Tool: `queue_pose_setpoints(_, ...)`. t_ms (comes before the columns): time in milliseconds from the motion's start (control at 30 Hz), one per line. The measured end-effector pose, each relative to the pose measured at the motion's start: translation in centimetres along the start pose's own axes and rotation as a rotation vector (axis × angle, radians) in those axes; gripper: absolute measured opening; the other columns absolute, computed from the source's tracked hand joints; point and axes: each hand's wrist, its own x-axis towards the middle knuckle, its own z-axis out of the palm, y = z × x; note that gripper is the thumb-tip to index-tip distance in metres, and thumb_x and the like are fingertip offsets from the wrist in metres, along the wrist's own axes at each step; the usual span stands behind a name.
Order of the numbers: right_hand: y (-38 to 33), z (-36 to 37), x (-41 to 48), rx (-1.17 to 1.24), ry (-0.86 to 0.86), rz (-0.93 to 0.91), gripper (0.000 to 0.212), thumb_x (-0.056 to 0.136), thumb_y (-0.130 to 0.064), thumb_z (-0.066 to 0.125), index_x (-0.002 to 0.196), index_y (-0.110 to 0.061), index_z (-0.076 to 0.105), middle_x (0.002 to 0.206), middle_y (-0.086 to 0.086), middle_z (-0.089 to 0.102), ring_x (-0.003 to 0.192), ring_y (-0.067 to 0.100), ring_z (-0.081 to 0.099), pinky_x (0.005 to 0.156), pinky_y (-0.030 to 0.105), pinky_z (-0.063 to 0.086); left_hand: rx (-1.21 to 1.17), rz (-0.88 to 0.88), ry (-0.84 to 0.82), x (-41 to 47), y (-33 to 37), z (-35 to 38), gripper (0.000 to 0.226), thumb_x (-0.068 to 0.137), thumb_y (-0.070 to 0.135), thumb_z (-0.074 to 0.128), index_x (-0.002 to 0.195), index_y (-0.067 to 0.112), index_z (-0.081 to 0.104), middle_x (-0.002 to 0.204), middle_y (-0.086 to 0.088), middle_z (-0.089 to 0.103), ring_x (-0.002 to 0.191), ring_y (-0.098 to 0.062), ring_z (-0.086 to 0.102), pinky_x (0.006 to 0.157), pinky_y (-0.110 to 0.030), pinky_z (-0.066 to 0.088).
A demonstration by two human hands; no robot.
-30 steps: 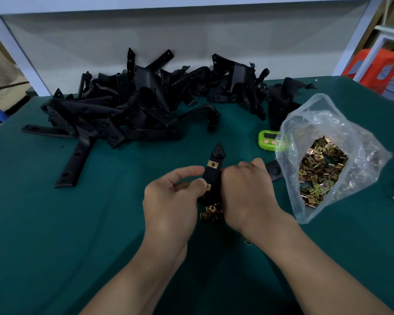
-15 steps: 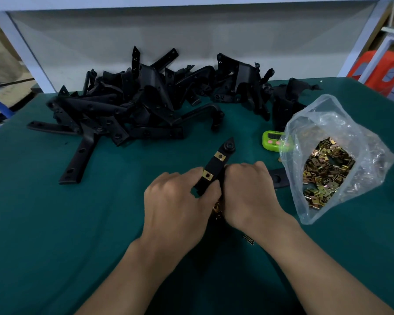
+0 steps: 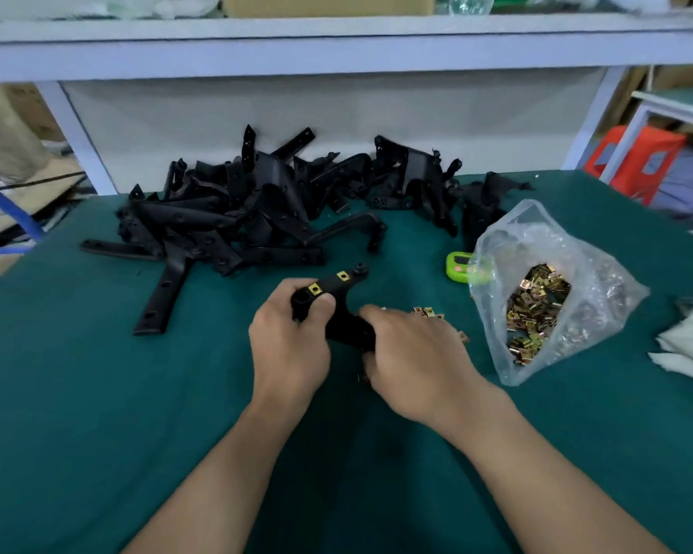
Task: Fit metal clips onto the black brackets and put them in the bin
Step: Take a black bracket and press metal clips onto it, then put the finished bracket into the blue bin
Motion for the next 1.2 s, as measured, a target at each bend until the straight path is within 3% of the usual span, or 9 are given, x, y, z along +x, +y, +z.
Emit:
queue_pose_setpoints(167,0.7,-3.2,-3.3,0.161,-0.034,0.074,0.049,0.092,-0.024,0.057,0.134,-0.045,0.043,0.108,-0.014,0.061,0.098,0.020,0.061,0.070,0.036,0.039,-0.141,0.030,-0.075,-0.4,1.4,-0.6,0.021,0.095,0.015,0.068,0.088,0.035,0.069,0.078,0.023,0.071,0.072,0.005,0.063,0.065,-0.006,0.043)
queue_pose_setpoints(400,6.5,-8.5,-10.9,0.624,0.012,0.359,0.050,0.072,-0.014,0.083,0.108,-0.048,0.074,0.093,-0.015,0.073,0.071,0.006,0.064,0.064,0.014,0.049,-0.222,-0.165,-0.469,-3.5,5.8,0.0,0.040,0.078,0.019,0.074,0.106,0.048,0.074,0.074,0.018,0.068,0.075,0.002,0.064,0.071,-0.017,0.047)
queue_pose_setpoints(500,8.4,-9.7,-14.5,1.297,0.184,0.522,0.074,0.058,0.004,0.084,0.118,-0.036,0.072,0.103,0.003,0.076,0.070,0.020,0.064,0.064,0.026,0.055,-0.289,-0.253,-0.781,-5.1,9.5,1.9,0.054,0.065,0.023,0.059,0.112,0.044,0.076,0.075,0.016,0.068,0.073,-0.006,0.062,0.073,-0.027,0.042)
queue_pose_setpoints(600,10.1,-10.3,-17.4,1.848,0.446,0.764,0.044,0.068,-0.003,0.077,0.110,-0.013,0.069,0.092,0.013,0.069,0.065,0.020,0.066,0.058,0.026,0.058,-0.330,-0.286,-0.926,-7.7,12.3,5.5,0.049,0.076,0.017,0.061,0.116,0.042,0.074,0.104,0.013,0.078,0.094,-0.006,0.072,0.081,-0.023,0.049)
queue_pose_setpoints(733,12.1,-11.0,-21.2,1.809,0.499,0.977,0.019,0.097,-0.013,0.064,0.114,-0.007,0.069,0.096,0.016,0.074,0.061,0.024,0.065,0.057,0.031,0.058,-0.368,-0.327,-1.093,-12.7,15.0,12.5,0.039,0.079,0.016,0.071,0.117,0.027,0.071,0.114,-0.006,0.077,0.108,-0.023,0.071,0.101,-0.041,0.052)
queue_pose_setpoints(900,16.6,-12.0,-27.4,1.709,0.729,1.234,0.018,0.101,-0.004,0.057,0.114,0.003,0.067,0.095,0.022,0.077,0.078,0.031,0.072,0.062,0.035,0.062,-0.232,-0.376,-1.279,-19.0,16.9,21.1,0.017,0.088,0.011,0.063,0.098,0.016,0.076,0.080,-0.004,0.068,0.060,-0.009,0.054,0.051,-0.019,0.038)
queue_pose_setpoints(1033,19.8,-12.1,-31.1,1.748,0.721,1.348,0.013,0.096,0.003,0.059,0.104,0.006,0.068,0.080,0.019,0.074,0.080,0.031,0.067,0.054,0.031,0.060,-0.085,-0.512,-1.319,-22.8,19.0,26.4,0.008,0.080,0.009,0.063,0.077,0.016,0.062,0.059,0.001,0.058,0.044,-0.007,0.048,0.041,-0.018,0.036)
queue_pose_setpoints(1133,25.6,-15.3,-30.2,1.778,0.807,1.332,0.012,0.094,-0.001,0.061,0.082,0.000,0.061,0.075,0.015,0.061,0.071,0.025,0.058,0.052,0.029,0.058,-0.219,-0.675,-1.312,-23.8,23.8,30.3,0.013,0.088,0.016,0.066,0.100,0.015,0.063,0.084,-0.007,0.066,0.074,-0.017,0.062,0.063,-0.027,0.050)
queue_pose_setpoints(1200,30.2,-18.4,-28.6,1.758,0.960,1.281,0.018,0.097,-0.016,0.065,0.089,-0.003,0.055,0.091,0.015,0.057,0.081,0.026,0.059,0.072,0.031,0.060,-0.334,-0.723,-1.269,-23.2,27.2,32.5,0.050,0.093,0.036,0.070,0.135,0.015,0.055,0.129,-0.017,0.061,0.119,-0.029,0.059,0.095,-0.041,0.051)
